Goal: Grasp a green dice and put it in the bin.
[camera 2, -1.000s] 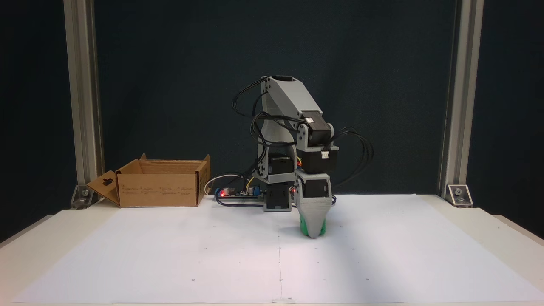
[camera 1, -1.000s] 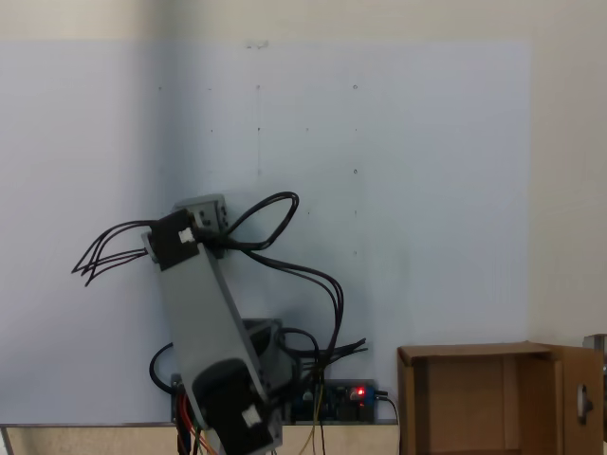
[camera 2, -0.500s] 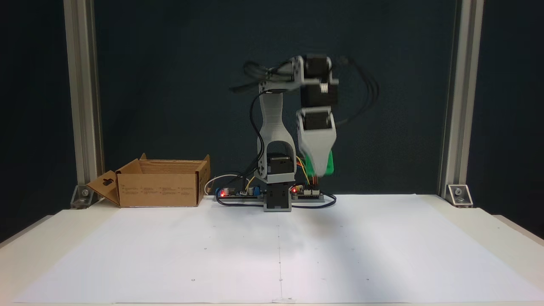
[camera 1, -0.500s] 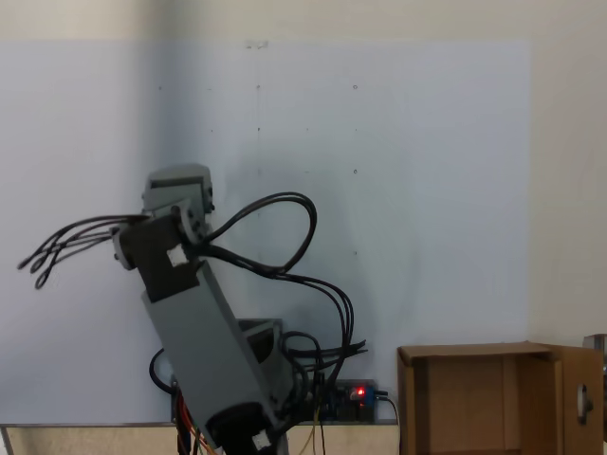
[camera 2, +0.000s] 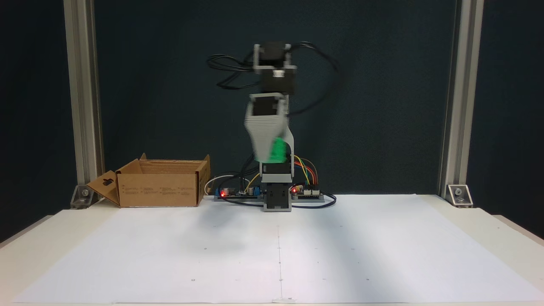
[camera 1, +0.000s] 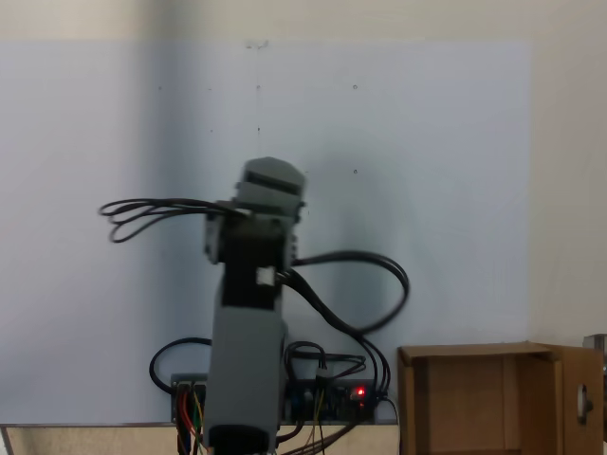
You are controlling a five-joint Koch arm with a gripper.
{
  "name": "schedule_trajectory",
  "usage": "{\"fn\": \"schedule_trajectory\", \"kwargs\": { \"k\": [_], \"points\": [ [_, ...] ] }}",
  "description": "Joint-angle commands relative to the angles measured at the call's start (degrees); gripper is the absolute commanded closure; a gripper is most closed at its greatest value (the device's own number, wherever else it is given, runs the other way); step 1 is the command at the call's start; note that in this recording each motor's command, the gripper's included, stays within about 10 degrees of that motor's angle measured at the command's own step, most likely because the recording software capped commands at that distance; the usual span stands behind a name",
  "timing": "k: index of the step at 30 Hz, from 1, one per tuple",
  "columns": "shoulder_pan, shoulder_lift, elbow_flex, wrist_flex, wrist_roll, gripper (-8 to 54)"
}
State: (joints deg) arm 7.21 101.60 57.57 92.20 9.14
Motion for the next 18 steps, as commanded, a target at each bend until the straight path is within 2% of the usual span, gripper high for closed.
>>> {"fn": "schedule_trajectory", "kwargs": {
  "k": [1, 13, 18],
  "points": [
    [7.21, 2.11, -5.19, -2.2, -7.47, 34.0],
    [55.99, 1.32, -9.05, -3.6, -25.84, 34.0],
    [76.9, -3.34, -9.14, -9.05, -32.7, 34.0]
  ]
}}
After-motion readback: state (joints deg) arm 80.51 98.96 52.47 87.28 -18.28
